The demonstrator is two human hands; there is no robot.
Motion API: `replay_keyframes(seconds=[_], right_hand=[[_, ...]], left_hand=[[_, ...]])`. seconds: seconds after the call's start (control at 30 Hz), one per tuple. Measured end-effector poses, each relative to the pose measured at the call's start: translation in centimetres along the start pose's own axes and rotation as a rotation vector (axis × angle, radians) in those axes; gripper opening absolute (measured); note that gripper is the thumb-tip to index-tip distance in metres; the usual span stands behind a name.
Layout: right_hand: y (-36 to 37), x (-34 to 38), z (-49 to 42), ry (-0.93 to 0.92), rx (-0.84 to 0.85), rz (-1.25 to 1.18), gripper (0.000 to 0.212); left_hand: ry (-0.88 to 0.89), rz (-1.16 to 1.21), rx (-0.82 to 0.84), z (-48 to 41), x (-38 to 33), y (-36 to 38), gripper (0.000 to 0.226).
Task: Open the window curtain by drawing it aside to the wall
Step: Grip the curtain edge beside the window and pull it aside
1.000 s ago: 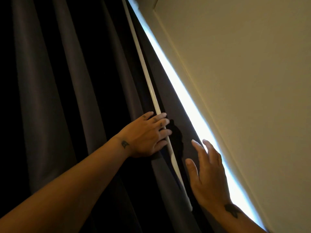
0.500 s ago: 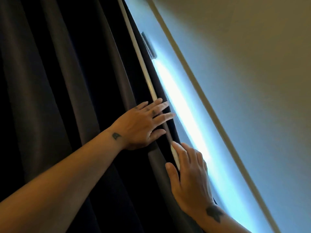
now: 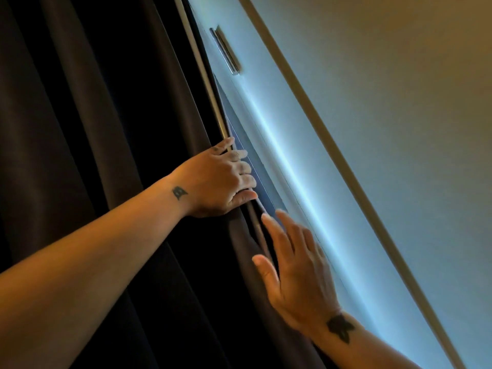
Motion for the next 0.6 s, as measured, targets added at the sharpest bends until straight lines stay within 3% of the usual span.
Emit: replay_keyframes(seconds=[0.17, 0.4, 0.6], right_hand=[[1.1, -1.4, -3.1, 0.171, -0.004, -0.186, 0.064], [4.7, 1.2, -2.5, 0.159, 0.315, -0.462, 0.088], [5.1, 4.1, -0.9, 0.145, 0.327, -0.606, 0.093]], left_hand=[[0.031, -0.008, -0.001, 1.6, 0.2, -0.9, 0.047], [0.067, -0.032, 0.004, 2.9, 0.7, -2.8, 0.049], [-0.025, -0.041, 0.139, 0.6, 2.3, -2.4, 0.04]])
Point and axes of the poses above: each hand's wrist, its own z-axis away from the middle knuckle, its own y-axis out of the palm, x = y × z, the point moved 4 cm from there along -z, towards the middle knuckle, and after that the axes turned 5 degrees about -x, right-handed, at the moved point
